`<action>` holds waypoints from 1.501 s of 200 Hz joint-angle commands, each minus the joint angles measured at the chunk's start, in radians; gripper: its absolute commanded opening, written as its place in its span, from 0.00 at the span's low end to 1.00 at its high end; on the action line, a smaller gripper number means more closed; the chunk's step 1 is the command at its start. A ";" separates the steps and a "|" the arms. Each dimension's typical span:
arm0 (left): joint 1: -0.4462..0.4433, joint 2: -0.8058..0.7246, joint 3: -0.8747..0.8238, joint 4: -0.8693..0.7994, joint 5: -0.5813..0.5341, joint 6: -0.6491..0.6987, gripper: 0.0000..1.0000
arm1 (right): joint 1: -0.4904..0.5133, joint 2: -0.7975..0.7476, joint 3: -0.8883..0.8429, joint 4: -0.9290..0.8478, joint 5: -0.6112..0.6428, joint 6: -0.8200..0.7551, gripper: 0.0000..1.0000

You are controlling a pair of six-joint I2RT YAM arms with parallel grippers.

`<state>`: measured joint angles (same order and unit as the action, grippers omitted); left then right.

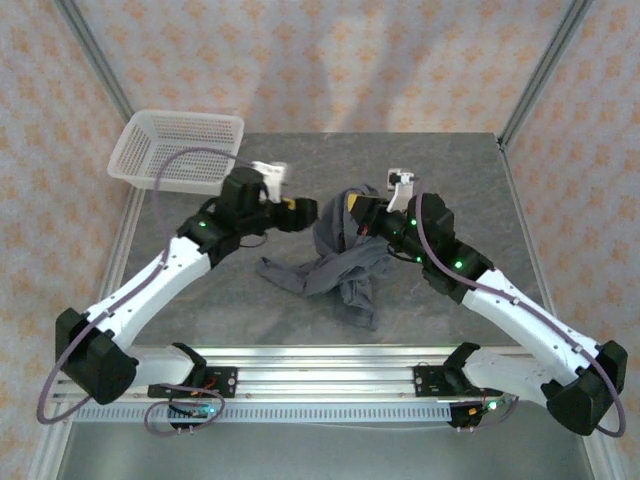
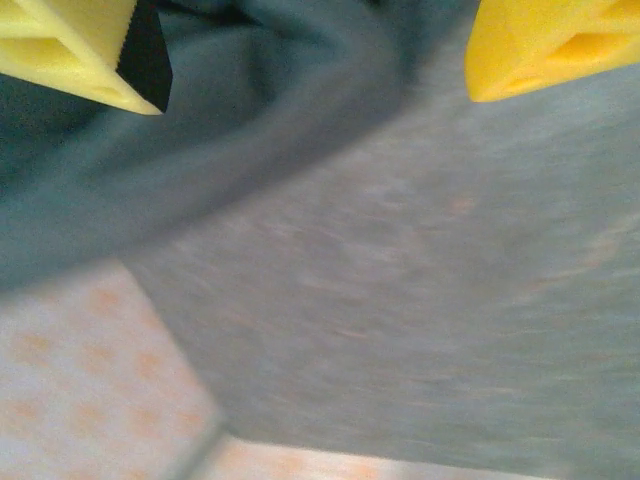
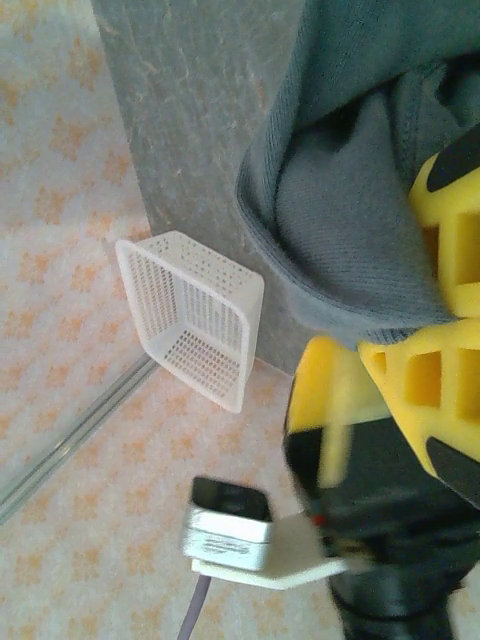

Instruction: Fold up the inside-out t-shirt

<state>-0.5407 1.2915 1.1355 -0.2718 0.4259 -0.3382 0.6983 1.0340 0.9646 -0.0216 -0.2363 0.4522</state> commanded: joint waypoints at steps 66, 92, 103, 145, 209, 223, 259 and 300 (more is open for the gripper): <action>-0.061 0.128 0.041 0.130 -0.077 0.028 0.60 | -0.005 0.011 0.120 -0.021 -0.075 0.009 0.00; -0.054 0.100 0.032 0.133 -0.117 0.014 0.47 | -0.005 0.001 0.109 -0.039 -0.057 0.018 0.00; -0.049 0.086 0.026 0.153 -0.090 0.006 0.36 | -0.005 0.010 0.112 -0.053 -0.064 0.019 0.00; -0.045 0.037 0.054 0.164 0.024 -0.004 0.00 | -0.010 0.017 0.091 -0.137 0.003 0.025 0.00; 0.071 -0.051 0.108 0.245 0.272 -0.263 0.00 | -0.094 -0.082 -0.347 -0.162 0.153 -0.061 0.09; 0.071 -0.050 0.129 0.215 0.287 -0.259 0.00 | -0.093 -0.085 -0.394 -0.156 0.088 -0.004 0.27; 0.073 -0.036 0.132 0.202 0.266 -0.268 0.00 | 0.009 -0.159 -0.390 -0.139 0.137 -0.027 0.52; 0.073 -0.025 0.186 0.252 0.307 -0.330 0.00 | 0.094 -0.095 -0.317 0.030 0.226 -0.120 0.60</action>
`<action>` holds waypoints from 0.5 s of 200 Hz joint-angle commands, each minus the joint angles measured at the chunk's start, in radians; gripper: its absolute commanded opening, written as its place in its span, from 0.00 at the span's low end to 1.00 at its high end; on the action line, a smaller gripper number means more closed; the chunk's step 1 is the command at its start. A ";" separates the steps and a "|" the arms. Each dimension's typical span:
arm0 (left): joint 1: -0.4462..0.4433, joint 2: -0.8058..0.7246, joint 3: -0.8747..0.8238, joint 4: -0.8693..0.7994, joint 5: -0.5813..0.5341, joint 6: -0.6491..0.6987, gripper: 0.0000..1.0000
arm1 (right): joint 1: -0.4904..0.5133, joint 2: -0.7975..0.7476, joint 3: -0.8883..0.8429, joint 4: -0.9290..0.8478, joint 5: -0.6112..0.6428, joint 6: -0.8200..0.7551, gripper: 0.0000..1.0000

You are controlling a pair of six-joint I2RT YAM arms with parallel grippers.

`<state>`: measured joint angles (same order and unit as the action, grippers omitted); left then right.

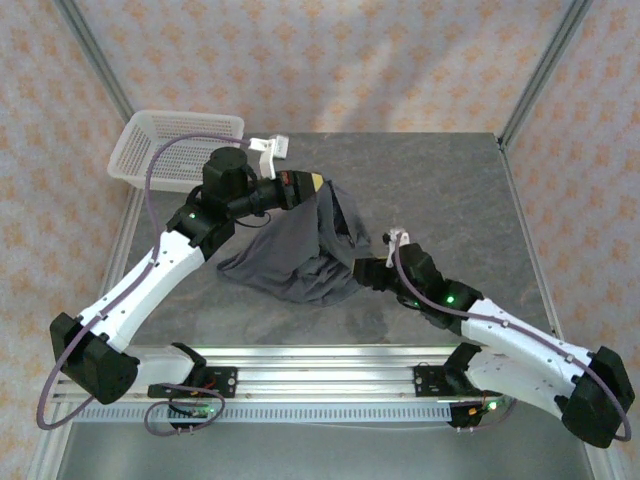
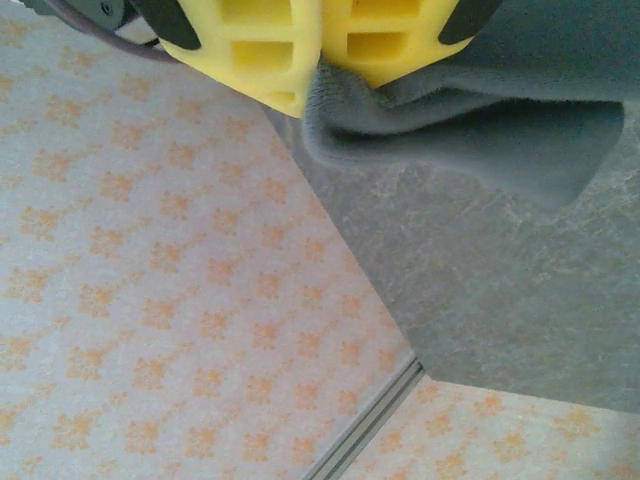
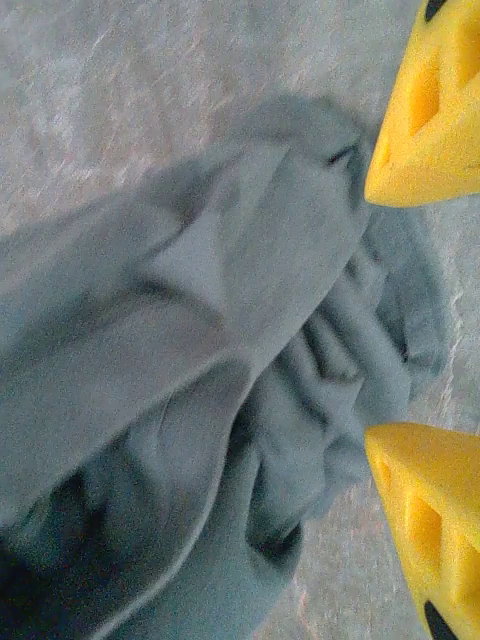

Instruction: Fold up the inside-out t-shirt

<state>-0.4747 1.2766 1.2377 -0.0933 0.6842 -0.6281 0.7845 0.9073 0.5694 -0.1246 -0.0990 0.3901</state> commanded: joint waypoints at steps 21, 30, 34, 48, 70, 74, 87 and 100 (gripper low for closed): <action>0.006 -0.023 0.141 -0.013 0.038 0.019 0.00 | 0.007 0.066 0.158 0.157 0.165 -0.102 0.65; 0.005 -0.030 0.154 -0.039 0.032 0.040 0.00 | 0.007 0.087 0.195 0.156 0.169 -0.147 0.65; 0.005 -0.033 0.156 -0.049 0.030 0.047 0.00 | 0.007 0.099 0.213 0.154 0.166 -0.165 0.66; 0.005 -0.038 0.162 -0.066 0.032 0.053 0.00 | 0.007 0.150 0.283 0.124 0.128 -0.213 0.66; 0.006 -0.043 0.154 -0.063 0.044 0.045 0.00 | 0.006 0.246 0.379 0.067 0.059 -0.270 0.66; 0.004 -0.046 0.153 -0.061 0.044 0.044 0.00 | 0.007 0.263 0.391 0.061 0.050 -0.276 0.66; 0.005 -0.057 0.147 -0.052 0.040 0.041 0.00 | 0.007 0.319 0.417 0.057 0.034 -0.287 0.66; 0.007 -0.074 0.164 -0.092 0.001 0.068 0.00 | 0.005 0.356 0.428 0.062 0.027 -0.284 0.61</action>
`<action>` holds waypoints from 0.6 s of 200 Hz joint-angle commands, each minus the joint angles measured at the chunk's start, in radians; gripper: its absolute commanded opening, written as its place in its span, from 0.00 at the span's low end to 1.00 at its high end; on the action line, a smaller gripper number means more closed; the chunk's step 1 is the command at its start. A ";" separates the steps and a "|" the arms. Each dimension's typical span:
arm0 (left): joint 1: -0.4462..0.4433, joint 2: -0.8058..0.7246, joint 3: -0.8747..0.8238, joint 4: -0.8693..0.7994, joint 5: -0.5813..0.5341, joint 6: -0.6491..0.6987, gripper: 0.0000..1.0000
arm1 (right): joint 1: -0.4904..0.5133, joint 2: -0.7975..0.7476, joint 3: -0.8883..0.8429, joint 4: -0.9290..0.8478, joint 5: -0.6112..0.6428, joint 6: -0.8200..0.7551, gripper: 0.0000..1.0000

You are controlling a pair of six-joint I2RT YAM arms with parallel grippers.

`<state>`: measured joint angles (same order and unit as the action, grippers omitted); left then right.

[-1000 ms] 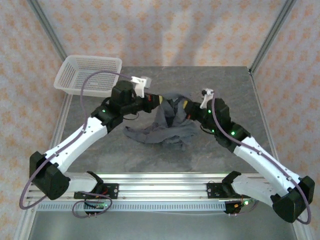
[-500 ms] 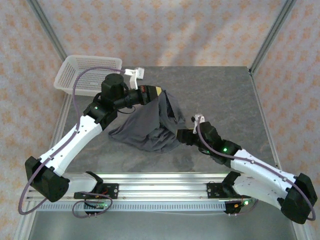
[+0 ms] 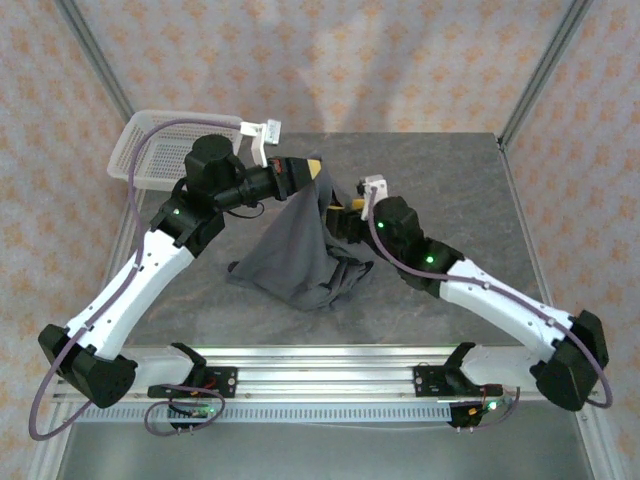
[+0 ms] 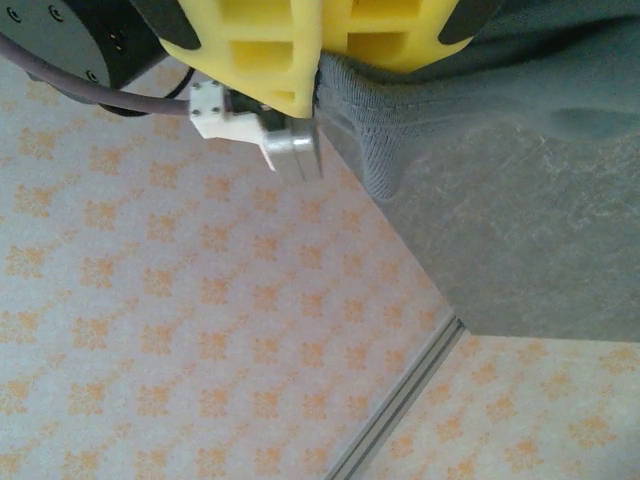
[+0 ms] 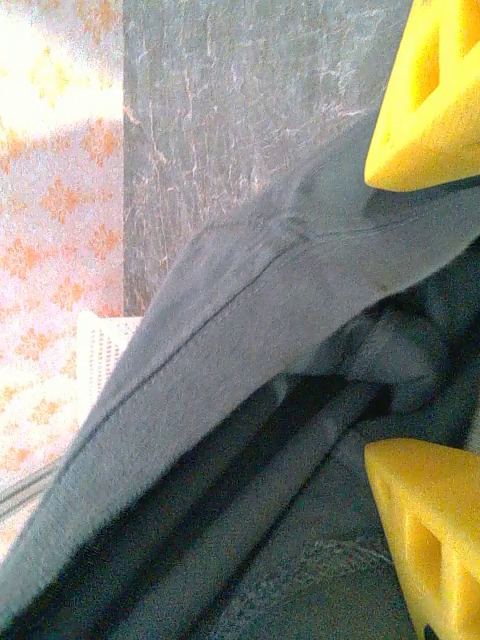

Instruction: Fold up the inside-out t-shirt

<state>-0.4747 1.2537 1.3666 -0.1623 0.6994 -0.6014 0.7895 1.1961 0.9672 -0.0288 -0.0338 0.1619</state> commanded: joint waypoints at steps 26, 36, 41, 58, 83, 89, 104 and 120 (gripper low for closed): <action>0.010 -0.091 0.104 -0.138 -0.084 0.170 0.00 | -0.011 0.075 0.056 -0.062 -0.025 -0.006 0.15; 0.010 -0.102 0.134 -0.182 -0.104 0.212 0.00 | -0.021 0.063 0.074 -0.094 -0.032 0.009 0.05; 0.011 -0.108 0.145 -0.200 -0.121 0.228 0.00 | -0.025 0.053 0.083 -0.111 -0.028 0.016 0.01; 0.011 -0.129 0.165 -0.249 -0.195 0.274 0.00 | -0.034 0.007 0.105 -0.164 -0.003 0.027 0.00; 0.021 -0.155 0.189 -0.272 -0.273 0.313 0.00 | -0.058 -0.107 0.134 -0.193 0.008 0.024 0.00; 0.024 -0.158 0.202 -0.263 -0.276 0.317 0.00 | -0.066 -0.132 0.157 -0.200 0.005 0.018 0.00; 0.024 -0.145 0.270 -0.247 -0.270 0.333 0.00 | -0.080 -0.170 0.269 -0.242 -0.004 -0.018 0.00; 0.025 -0.113 0.370 -0.236 -0.249 0.345 0.00 | -0.082 -0.183 0.418 -0.272 -0.006 -0.058 0.00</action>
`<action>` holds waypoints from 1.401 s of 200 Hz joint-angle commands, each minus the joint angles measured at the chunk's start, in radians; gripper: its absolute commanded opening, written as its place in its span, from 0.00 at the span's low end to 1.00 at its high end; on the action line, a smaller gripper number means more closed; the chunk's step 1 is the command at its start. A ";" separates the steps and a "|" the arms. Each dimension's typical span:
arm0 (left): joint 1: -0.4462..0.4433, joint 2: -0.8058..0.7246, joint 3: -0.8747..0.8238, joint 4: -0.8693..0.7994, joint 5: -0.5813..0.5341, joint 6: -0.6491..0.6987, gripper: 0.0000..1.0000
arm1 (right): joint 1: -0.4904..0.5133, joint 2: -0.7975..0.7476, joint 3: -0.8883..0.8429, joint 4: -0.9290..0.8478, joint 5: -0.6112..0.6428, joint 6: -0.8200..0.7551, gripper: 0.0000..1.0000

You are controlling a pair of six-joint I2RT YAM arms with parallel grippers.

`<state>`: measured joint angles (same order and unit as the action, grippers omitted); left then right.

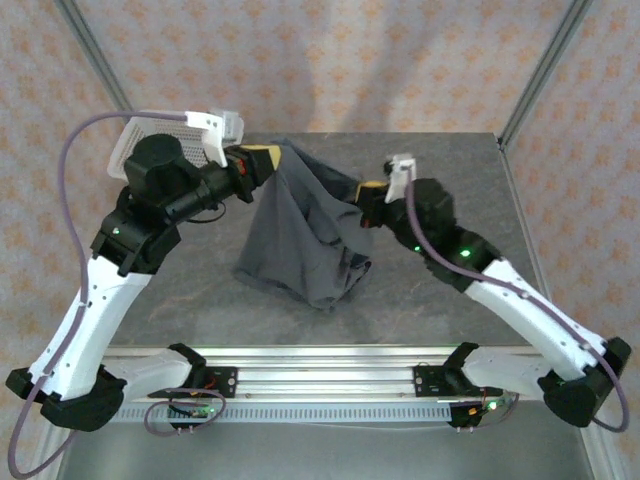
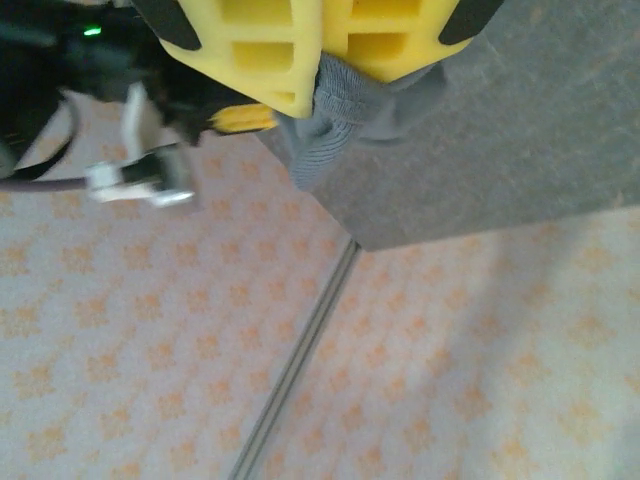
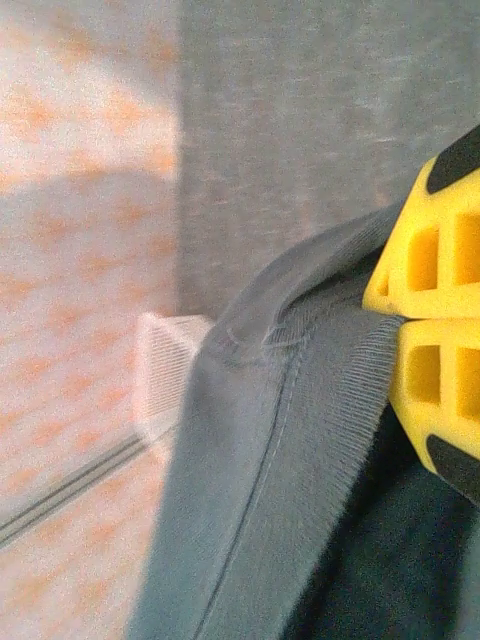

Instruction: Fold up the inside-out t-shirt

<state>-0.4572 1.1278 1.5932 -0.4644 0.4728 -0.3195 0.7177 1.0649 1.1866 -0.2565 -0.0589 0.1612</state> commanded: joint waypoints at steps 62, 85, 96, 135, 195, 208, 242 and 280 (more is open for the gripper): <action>0.008 0.051 0.135 0.059 -0.164 0.008 0.00 | -0.011 -0.094 0.327 0.026 -0.094 -0.012 0.00; 0.008 0.056 0.044 -0.001 -0.298 -0.027 0.00 | -0.011 -0.064 0.283 -0.014 -0.068 0.026 0.00; 0.009 0.063 -0.005 -0.030 -0.344 -0.046 0.00 | -0.011 -0.042 0.269 -0.050 -0.012 0.055 0.00; 0.020 0.095 -0.189 0.059 -0.174 -0.166 0.00 | -0.122 0.151 0.271 -0.297 0.220 0.182 0.00; 0.016 0.210 -0.169 0.034 0.004 -0.209 0.00 | -0.249 0.370 0.115 -0.274 -0.053 0.191 0.30; 0.016 0.217 -0.165 0.030 0.003 -0.208 0.00 | -0.213 0.294 0.032 -0.153 -0.050 0.131 0.40; 0.015 0.221 -0.155 0.026 0.010 -0.209 0.00 | -0.058 0.166 -0.203 0.159 -0.127 -0.189 0.69; 0.015 0.204 -0.157 0.015 0.002 -0.205 0.00 | -0.004 0.252 -0.224 0.247 -0.182 -0.338 0.75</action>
<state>-0.4450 1.3624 1.4055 -0.4603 0.4644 -0.5240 0.7101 1.2480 0.9779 -0.1410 -0.1959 -0.0166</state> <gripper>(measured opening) 0.038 0.750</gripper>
